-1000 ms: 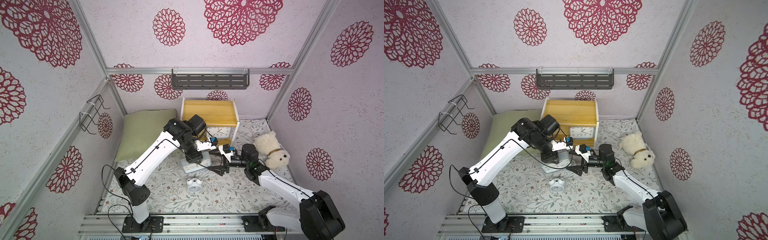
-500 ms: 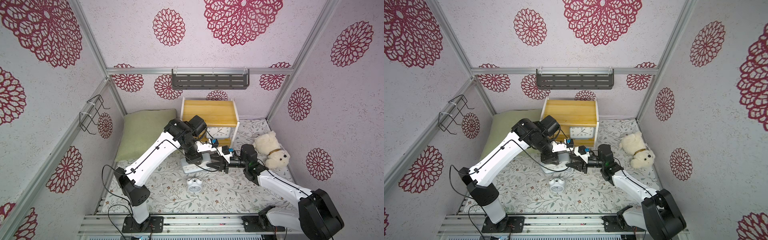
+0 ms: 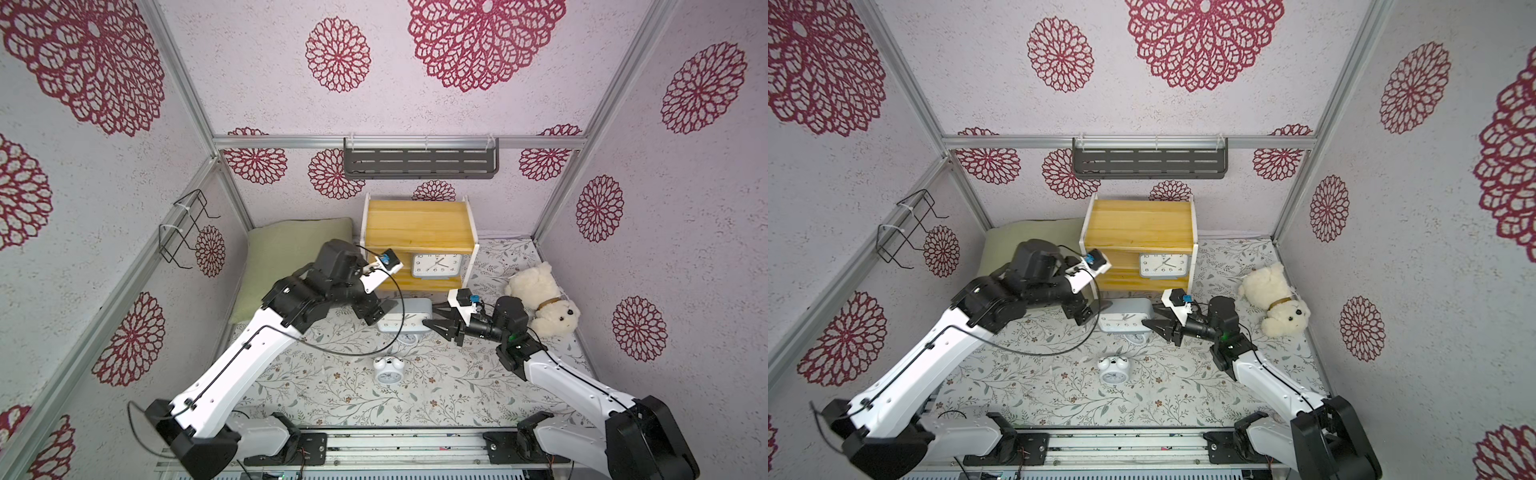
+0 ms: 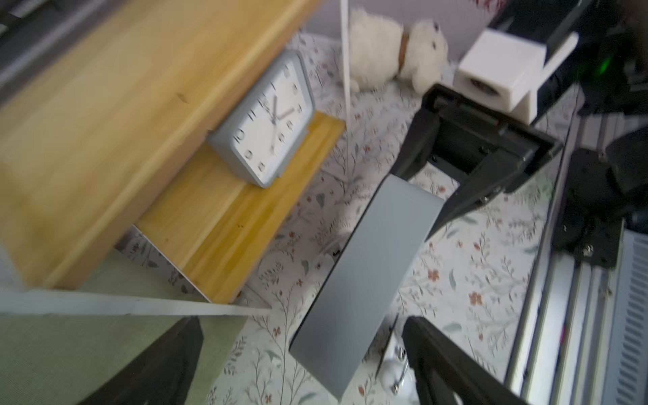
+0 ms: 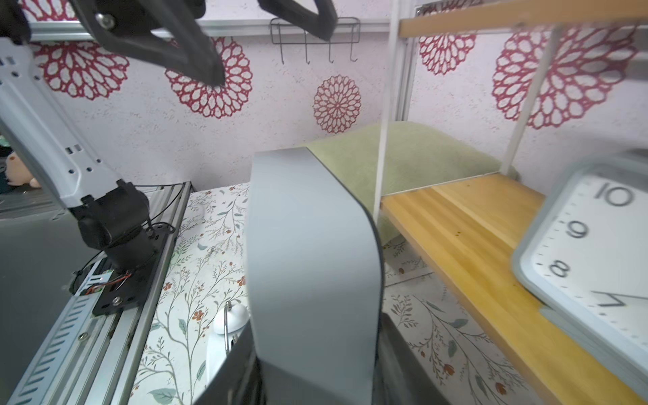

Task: Place the alarm clocks on the shelf by style
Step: Pick up the alarm from the center of the board.

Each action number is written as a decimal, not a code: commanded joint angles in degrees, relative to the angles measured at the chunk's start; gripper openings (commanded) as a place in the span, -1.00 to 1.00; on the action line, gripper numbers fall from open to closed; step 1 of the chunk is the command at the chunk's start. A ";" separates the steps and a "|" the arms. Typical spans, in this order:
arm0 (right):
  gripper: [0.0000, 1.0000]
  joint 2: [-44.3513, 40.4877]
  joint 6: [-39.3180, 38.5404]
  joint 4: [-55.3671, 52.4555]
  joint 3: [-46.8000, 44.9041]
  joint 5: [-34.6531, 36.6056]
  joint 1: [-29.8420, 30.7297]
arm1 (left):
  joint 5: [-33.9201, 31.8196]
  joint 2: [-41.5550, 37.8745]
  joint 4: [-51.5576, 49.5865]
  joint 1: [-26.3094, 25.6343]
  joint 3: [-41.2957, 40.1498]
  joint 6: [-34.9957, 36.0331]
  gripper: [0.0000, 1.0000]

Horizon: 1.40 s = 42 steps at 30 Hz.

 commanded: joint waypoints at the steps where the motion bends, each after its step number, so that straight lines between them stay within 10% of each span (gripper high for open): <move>1: -0.39 -4.57 5.65 8.11 1.25 0.33 -2.25 | 11.51 -6.02 21.75 5.40 -9.12 -9.00 0.95; 19: -0.35 -9.61 14.75 5.84 7.71 -10.48 -9.88 | 40.23 -7.08 38.90 11.54 -23.64 -10.34 0.91; 42: -0.31 -8.28 9.31 -4.02 11.33 -16.29 -9.39 | 45.72 -2.16 27.63 9.59 -18.98 -2.71 0.27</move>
